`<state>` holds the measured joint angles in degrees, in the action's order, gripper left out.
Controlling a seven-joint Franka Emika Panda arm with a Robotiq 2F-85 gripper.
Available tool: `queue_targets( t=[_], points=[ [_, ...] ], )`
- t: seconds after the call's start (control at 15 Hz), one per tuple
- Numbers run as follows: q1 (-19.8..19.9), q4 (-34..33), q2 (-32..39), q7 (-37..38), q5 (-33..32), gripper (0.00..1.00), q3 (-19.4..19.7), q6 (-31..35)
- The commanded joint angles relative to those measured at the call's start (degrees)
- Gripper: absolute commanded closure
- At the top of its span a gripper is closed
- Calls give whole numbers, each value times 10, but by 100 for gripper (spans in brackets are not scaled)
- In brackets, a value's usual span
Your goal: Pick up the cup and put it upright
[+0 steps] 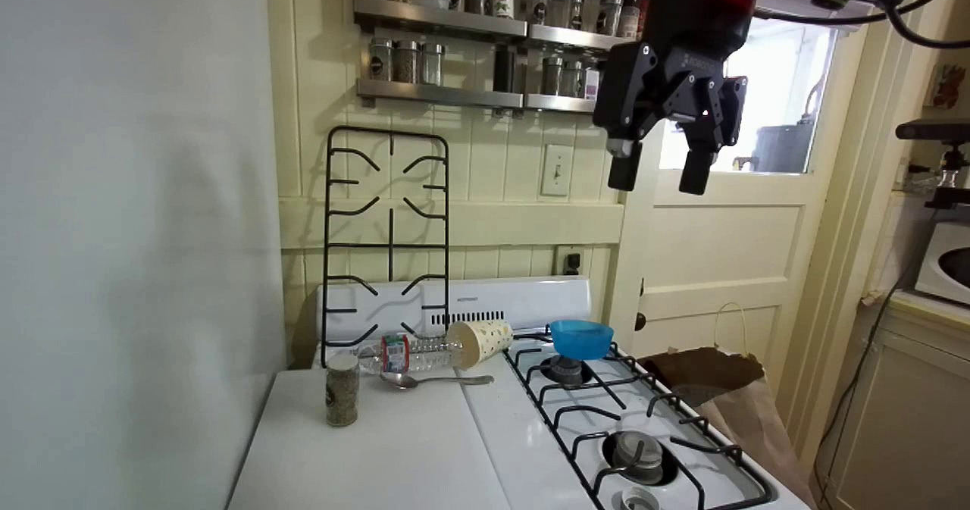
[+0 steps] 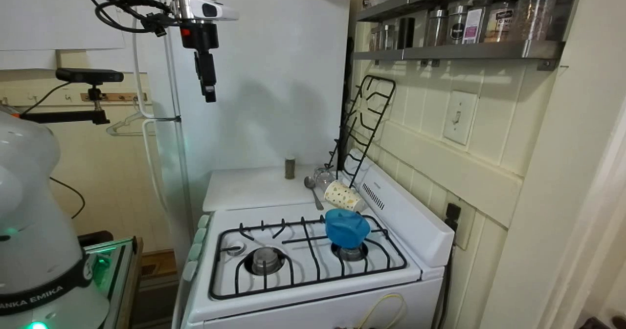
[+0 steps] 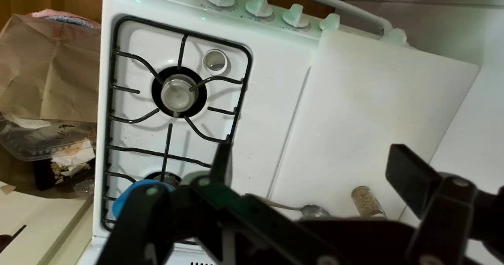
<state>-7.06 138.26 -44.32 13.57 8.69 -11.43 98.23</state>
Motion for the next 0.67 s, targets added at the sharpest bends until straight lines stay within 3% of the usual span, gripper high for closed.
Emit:
queue_targets(
  t=[0.0, 0.33, 0.6],
  points=[
    [3, -2, 0, -2, 1, 0, -2, -2],
    [3, -2, 0, -2, 1, 0, -2, -2],
    [19, -17, 71, 4, 26, 0, 14, 66]
  ],
)
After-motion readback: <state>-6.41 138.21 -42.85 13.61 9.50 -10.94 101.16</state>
